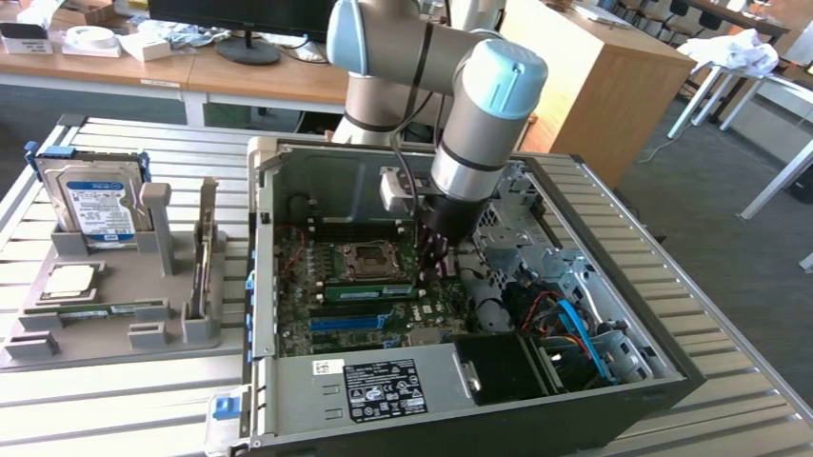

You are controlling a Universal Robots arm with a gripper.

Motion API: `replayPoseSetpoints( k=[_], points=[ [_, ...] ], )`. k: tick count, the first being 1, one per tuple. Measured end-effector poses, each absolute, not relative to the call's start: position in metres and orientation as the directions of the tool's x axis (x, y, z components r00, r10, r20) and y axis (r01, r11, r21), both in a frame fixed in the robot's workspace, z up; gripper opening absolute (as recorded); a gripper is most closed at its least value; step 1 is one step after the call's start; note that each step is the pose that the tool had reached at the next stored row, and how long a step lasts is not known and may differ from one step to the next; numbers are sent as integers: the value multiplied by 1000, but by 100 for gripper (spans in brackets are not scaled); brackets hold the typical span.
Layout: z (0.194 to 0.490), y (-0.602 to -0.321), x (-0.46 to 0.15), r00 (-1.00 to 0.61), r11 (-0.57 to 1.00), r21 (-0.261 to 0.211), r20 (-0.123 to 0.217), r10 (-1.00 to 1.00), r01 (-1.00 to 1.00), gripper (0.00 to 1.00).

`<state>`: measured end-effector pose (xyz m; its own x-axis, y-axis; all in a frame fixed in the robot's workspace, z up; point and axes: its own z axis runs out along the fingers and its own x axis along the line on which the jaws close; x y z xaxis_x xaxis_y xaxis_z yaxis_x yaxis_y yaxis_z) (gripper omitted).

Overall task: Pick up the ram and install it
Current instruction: 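Press down the ram until it locks into place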

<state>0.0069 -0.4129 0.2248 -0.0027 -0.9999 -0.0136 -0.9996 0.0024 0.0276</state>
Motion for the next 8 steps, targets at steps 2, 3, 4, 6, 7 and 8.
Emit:
replayPoseSetpoints(
  k=[2,3,4,6,7,8],
  points=[
    [225,-413,7,-3,2,28,-14,-1000,-1000,10],
    [225,-413,7,-3,2,28,-14,-1000,-1000,10],
    [225,-413,7,-3,2,28,-14,-1000,-1000,10],
    [224,-413,7,-3,2,28,-14,-1000,-1000,10],
    [224,-413,7,-3,2,27,-14,-1000,-1000,10],
    [223,-413,7,-3,2,28,-13,-1000,-1000,10]
  ],
)
